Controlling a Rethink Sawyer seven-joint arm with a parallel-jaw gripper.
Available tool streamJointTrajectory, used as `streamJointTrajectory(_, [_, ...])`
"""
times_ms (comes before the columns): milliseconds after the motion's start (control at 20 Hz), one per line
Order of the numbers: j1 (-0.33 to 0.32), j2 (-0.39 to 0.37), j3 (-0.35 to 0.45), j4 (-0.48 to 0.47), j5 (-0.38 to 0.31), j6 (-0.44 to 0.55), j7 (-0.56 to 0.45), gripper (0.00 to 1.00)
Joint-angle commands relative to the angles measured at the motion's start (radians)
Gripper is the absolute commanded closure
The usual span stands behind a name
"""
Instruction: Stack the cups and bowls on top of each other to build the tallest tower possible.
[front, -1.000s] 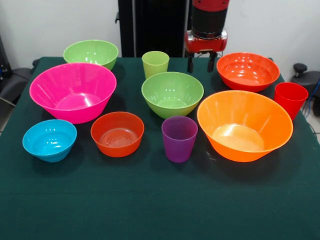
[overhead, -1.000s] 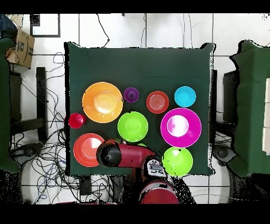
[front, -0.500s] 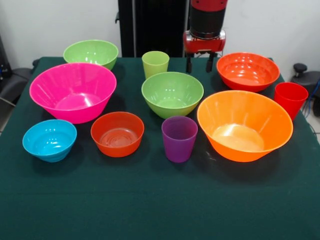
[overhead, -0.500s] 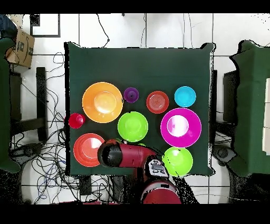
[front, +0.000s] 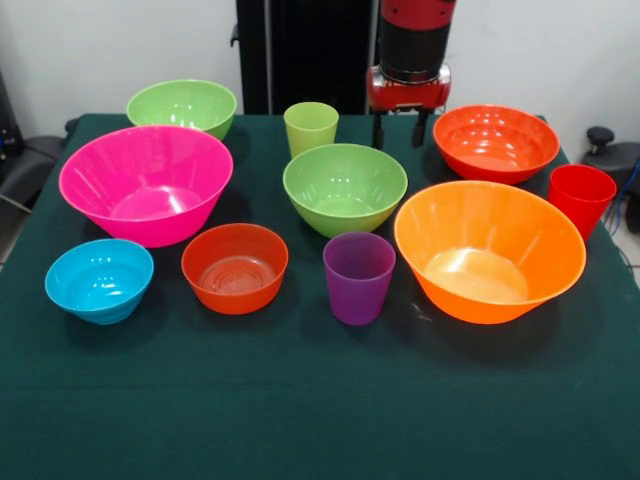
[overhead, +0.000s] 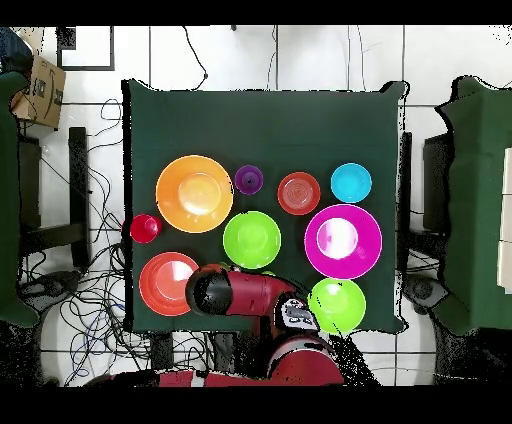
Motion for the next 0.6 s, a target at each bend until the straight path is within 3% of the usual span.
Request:
streamJointTrajectory(50, [-0.004,0.034,0.080,-0.092,-0.049,-0.057,0.103,0.00])
streamJointTrajectory(600, [-0.001,0.016,0.079,-0.089,-0.050,-0.041,0.112,0.00])
